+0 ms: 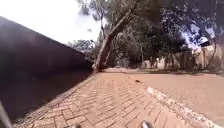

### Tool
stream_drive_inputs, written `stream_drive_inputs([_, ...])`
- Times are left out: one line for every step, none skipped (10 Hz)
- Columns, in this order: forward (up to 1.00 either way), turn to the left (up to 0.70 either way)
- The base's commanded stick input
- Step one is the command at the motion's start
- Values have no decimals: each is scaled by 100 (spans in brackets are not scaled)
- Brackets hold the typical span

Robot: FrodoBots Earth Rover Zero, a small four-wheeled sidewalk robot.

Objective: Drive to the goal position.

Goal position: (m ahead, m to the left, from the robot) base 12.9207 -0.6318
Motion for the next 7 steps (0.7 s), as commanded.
stream_drive_inputs([70, 0])
stream_drive_inputs([70, 0])
stream_drive_inputs([70, 0])
stream_drive_inputs([70, 0])
stream_drive_inputs([70, 0])
stream_drive_inputs([70, 0])
stream_drive_inputs([70, 0])
